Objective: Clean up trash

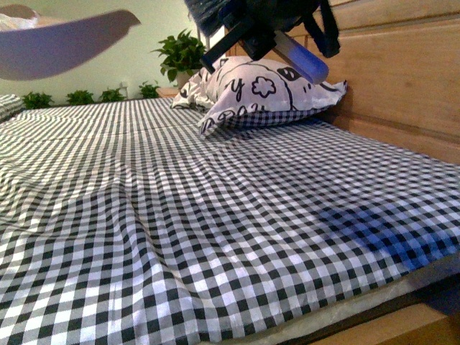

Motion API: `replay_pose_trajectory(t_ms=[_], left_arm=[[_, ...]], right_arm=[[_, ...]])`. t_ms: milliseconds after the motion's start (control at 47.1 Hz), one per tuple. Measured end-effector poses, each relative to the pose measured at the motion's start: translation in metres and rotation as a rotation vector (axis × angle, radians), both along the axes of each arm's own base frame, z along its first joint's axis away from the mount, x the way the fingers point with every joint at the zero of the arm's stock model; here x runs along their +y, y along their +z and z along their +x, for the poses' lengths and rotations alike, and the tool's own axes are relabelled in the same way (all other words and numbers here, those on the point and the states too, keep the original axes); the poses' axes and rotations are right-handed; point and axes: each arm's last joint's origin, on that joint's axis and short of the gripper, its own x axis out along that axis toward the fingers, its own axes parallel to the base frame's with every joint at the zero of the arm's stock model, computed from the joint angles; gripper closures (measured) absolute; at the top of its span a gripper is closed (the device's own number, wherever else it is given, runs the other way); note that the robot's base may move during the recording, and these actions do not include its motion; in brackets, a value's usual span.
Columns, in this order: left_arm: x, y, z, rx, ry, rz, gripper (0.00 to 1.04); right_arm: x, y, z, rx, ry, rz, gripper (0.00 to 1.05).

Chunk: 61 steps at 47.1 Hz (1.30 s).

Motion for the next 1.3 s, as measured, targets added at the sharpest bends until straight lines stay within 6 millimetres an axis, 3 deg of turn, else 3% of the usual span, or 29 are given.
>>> replay_pose_trajectory(t_ms=[149, 297, 382, 531, 722, 1019, 1296], left_arm=[[-0.014, 0.02, -0.044, -0.144, 0.174, -0.083, 0.8], [-0.03, 0.03, -0.086, -0.247, 0.316, -0.163, 0.8], [-0.044, 0.03, -0.114, -0.282, 0.355, -0.215, 0.8], [-0.07, 0.027, -0.156, -0.337, 0.412, -0.288, 0.8], [-0.087, 0.027, -0.181, -0.389, 0.46, -0.325, 0.8], [-0.094, 0.027, -0.209, -0.45, 0.527, -0.34, 0.8], [-0.106, 0.013, -0.247, -0.514, 0.609, -0.411, 0.8]], right_arm=[[-0.031, 0.038, -0.045, -0.058, 0.039, 0.198, 0.88], [-0.062, 0.061, -0.084, -0.123, 0.049, 0.3, 0.88], [-0.091, 0.072, -0.116, -0.162, 0.046, 0.364, 0.88], [-0.137, 0.073, -0.169, -0.203, 0.025, 0.443, 0.88], [-0.161, 0.062, -0.214, -0.227, 0.015, 0.482, 0.88], [-0.176, 0.038, -0.256, -0.253, -0.026, 0.542, 0.88], [-0.18, 0.023, -0.26, -0.331, -0.064, 0.56, 0.88]])
